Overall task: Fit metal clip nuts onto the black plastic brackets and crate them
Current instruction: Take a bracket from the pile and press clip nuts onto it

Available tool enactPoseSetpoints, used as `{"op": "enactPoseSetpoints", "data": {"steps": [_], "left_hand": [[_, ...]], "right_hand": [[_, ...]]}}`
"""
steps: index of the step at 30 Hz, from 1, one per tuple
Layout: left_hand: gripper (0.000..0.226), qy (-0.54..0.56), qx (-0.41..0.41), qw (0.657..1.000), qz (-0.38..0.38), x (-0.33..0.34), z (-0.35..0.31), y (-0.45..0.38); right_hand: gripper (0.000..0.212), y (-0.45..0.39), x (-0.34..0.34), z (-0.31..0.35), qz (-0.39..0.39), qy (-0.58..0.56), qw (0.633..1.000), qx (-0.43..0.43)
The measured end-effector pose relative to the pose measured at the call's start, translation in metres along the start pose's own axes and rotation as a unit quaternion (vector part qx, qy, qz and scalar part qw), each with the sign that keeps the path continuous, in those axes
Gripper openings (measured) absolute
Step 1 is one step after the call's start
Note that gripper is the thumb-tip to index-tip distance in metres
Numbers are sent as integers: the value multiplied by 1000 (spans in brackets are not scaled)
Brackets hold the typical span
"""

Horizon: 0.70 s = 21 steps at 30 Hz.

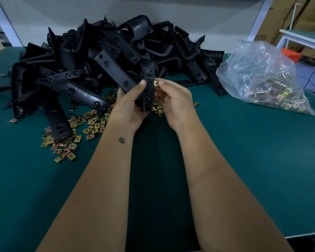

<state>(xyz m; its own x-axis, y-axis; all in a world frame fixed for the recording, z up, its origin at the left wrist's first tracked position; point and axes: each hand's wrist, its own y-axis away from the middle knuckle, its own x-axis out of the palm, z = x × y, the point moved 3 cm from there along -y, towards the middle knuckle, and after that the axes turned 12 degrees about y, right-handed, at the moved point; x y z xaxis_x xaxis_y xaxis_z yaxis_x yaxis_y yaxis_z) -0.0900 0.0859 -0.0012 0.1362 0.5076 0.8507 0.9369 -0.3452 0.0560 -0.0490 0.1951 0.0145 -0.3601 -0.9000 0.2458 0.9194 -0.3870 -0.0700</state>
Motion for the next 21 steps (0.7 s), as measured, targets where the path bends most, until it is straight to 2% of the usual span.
{"op": "enactPoseSetpoints", "data": {"steps": [8, 21], "left_hand": [[31, -23, 7, 1000, 12, 0, 1, -1], [34, -28, 10, 999, 23, 2, 1, 1]], "right_hand": [[10, -1, -1, 0, -3, -7, 1000, -1], [7, 2, 4, -2, 14, -12, 999, 45]]}}
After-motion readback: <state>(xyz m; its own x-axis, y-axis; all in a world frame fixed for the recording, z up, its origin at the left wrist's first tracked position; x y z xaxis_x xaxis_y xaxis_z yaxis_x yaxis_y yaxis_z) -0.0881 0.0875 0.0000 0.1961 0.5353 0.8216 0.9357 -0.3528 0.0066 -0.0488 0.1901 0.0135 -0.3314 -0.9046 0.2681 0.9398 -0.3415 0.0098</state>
